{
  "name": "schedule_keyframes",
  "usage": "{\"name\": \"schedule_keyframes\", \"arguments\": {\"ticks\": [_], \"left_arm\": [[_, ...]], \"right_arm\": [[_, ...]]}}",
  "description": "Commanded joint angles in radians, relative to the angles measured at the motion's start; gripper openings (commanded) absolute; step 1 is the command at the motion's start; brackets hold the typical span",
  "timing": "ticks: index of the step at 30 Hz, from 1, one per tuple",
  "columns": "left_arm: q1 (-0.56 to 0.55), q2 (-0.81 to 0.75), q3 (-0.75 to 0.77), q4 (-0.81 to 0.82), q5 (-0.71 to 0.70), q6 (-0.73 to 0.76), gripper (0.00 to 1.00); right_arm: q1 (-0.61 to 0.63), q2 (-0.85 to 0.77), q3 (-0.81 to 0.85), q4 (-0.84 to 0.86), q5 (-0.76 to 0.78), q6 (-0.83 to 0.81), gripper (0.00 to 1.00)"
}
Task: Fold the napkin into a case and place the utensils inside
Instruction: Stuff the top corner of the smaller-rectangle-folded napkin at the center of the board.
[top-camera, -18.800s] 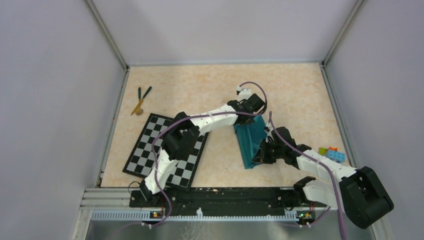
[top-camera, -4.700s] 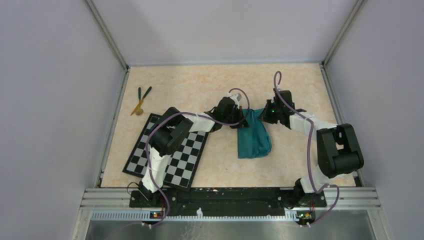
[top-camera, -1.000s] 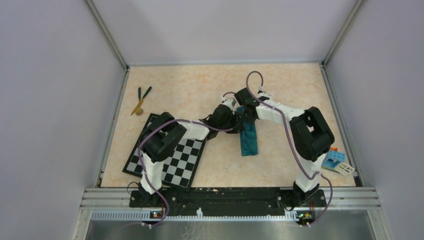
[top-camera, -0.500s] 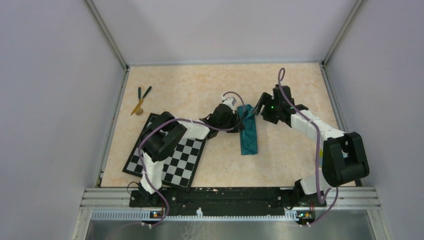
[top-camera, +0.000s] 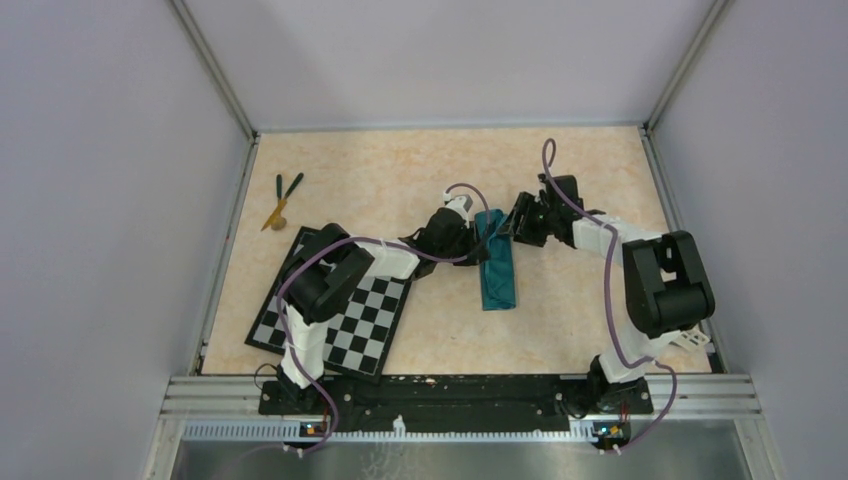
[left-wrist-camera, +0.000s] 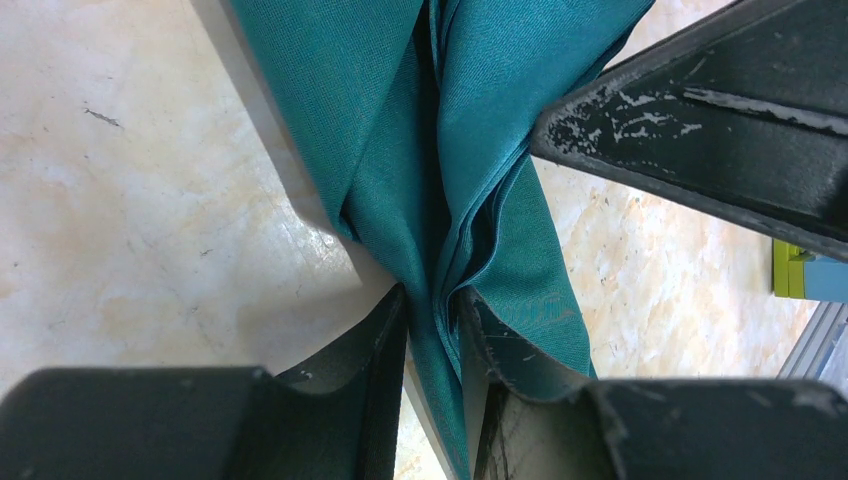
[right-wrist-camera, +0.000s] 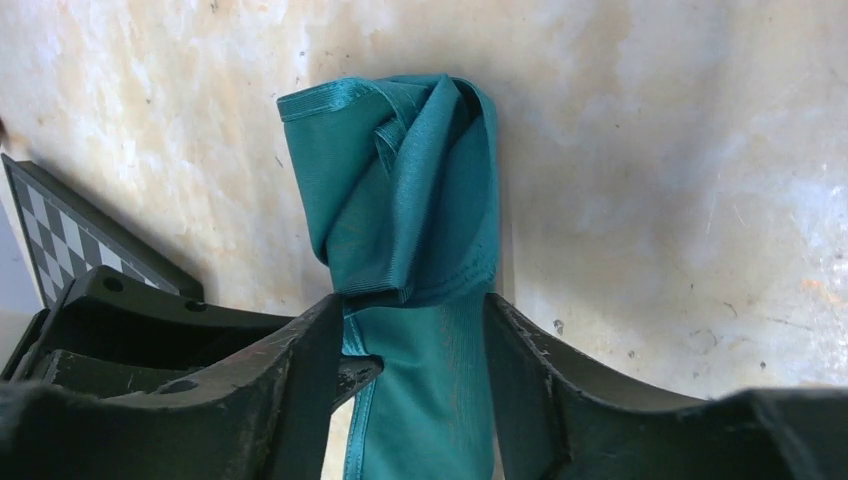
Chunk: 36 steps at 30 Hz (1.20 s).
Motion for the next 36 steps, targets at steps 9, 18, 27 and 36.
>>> {"name": "schedule_keyframes", "arguments": {"ticks": [9,18,27,36], "left_arm": [[-0.005,0.017,-0.027,-0.177,-0.031,0.039,0.32],[-0.007,0.003,-0.028,-0.184,-0.034,0.044,0.32],[-0.013,-0.007,-0.024,-0.194,-0.044,0.051,0.32],[0.016,-0.142,-0.089,-0.145,0.054,0.061,0.60]], "right_arm": [[-0.002,0.018,0.088,0.098,-0.010,-0.014,0.36],[0.014,0.058,0.108,0.105,0.006,-0.017,0.23],[0.039,0.073,0.139,0.078,0.050,-0.036,0.29],[0.050,0.102,0.159,0.081,0.023,-0.095,0.00]]}}
